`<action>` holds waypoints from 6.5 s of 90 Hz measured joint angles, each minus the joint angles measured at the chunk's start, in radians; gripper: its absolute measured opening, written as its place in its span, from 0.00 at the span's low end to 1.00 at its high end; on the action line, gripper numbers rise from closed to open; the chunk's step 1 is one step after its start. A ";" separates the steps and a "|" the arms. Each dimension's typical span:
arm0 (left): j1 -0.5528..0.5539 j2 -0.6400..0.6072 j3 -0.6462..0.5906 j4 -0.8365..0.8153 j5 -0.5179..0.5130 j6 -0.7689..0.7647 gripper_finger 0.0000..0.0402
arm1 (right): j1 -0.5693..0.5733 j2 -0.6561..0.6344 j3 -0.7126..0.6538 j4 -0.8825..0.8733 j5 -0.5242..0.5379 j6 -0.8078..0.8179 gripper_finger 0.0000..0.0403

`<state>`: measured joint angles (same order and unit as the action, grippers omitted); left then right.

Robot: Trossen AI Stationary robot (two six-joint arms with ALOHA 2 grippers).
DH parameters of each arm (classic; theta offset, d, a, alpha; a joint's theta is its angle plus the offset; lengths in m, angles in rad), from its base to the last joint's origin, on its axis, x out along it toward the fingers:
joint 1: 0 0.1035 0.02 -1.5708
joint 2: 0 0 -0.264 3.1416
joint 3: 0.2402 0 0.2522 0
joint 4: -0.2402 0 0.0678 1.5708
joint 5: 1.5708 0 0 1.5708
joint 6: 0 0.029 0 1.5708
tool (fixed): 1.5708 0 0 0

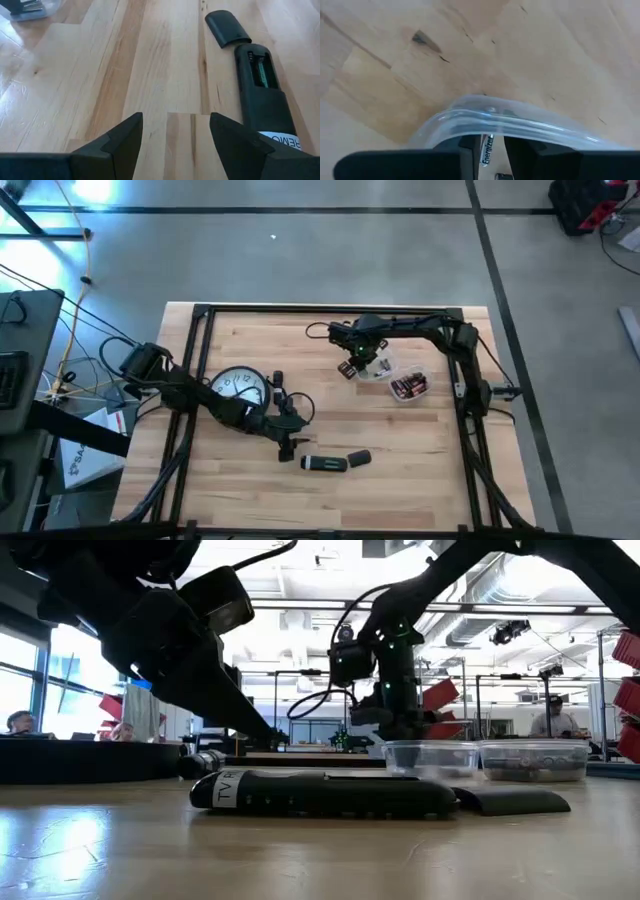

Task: Insert battery
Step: Insert the silver battery into the black remote control battery compartment

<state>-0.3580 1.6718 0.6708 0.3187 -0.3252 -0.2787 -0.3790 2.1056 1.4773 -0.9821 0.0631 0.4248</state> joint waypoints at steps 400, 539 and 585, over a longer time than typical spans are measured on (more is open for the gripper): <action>-0.043 0.000 0.000 0.151 0.078 0.137 0.53 | 0.785 -0.068 -0.239 0.749 -0.037 0.002 0.00; -0.042 0.000 0.000 0.069 0.046 0.116 0.53 | -0.002 -0.306 -0.346 0.319 -0.100 0.074 0.22; -0.042 0.000 0.000 0.071 0.022 0.116 0.52 | -0.016 -0.216 -0.359 0.450 -0.144 0.064 0.23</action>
<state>-0.3996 1.6714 0.6704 0.3893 -0.3035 -0.1627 -0.3952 1.8896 1.1187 -0.5325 -0.0809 0.4889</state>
